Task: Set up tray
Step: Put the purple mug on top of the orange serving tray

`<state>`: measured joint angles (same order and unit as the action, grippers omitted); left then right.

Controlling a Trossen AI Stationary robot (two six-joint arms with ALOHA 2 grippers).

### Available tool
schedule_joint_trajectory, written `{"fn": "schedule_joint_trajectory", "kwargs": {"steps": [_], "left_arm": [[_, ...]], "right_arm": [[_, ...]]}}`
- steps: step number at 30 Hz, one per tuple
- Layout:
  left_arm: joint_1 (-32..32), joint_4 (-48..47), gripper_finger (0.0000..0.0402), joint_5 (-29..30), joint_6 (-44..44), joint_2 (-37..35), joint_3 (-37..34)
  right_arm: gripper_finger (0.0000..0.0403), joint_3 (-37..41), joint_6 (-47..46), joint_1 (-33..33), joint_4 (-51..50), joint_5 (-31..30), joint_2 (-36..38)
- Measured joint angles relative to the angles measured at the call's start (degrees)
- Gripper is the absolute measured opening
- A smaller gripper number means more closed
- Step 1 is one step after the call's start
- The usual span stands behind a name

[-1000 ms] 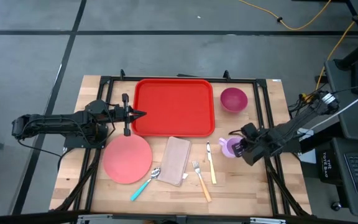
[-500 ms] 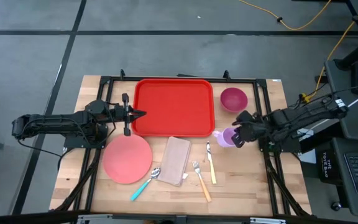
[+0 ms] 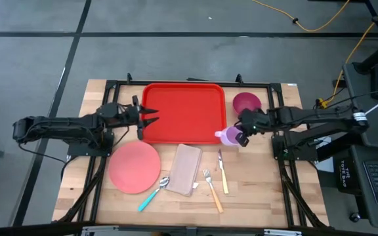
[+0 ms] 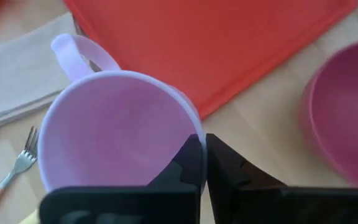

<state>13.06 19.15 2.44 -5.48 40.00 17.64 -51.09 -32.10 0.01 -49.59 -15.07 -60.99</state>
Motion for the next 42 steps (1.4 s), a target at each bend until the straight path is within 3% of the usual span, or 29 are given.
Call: {"fn": "schedule_joint_trajectory", "kwargs": {"steps": [8, 14, 23, 31, 42], "left_arm": [[-0.11, -4.07, 0.0171, -0.24, 1.75, 11.74, 7.90], [-1.94, -2.00, 0.0193, -0.55, -2.11, 19.87, 12.72], [-4.11, 10.13, 0.0194, -0.65, -2.78, 29.14, 13.80], [-4.52, 19.67, 0.0193, -0.92, -2.33, 36.20, 13.81], [-5.97, 20.51, 0.0193, -0.95, -3.23, 40.11, 14.89]], "right_arm": [[0.0010, -8.12, 10.24, -4.50, 0.17, 0.14, -6.72], [0.0010, -14.28, 15.57, -7.72, -0.05, 0.20, -13.63], [0.0010, -22.88, 24.99, -9.29, -0.05, 2.84, -20.69], [0.0010, -27.69, 26.74, -9.29, 0.12, 3.92, -25.22], [0.0010, -33.66, 28.11, -9.77, 0.25, 4.70, -30.30]]}}
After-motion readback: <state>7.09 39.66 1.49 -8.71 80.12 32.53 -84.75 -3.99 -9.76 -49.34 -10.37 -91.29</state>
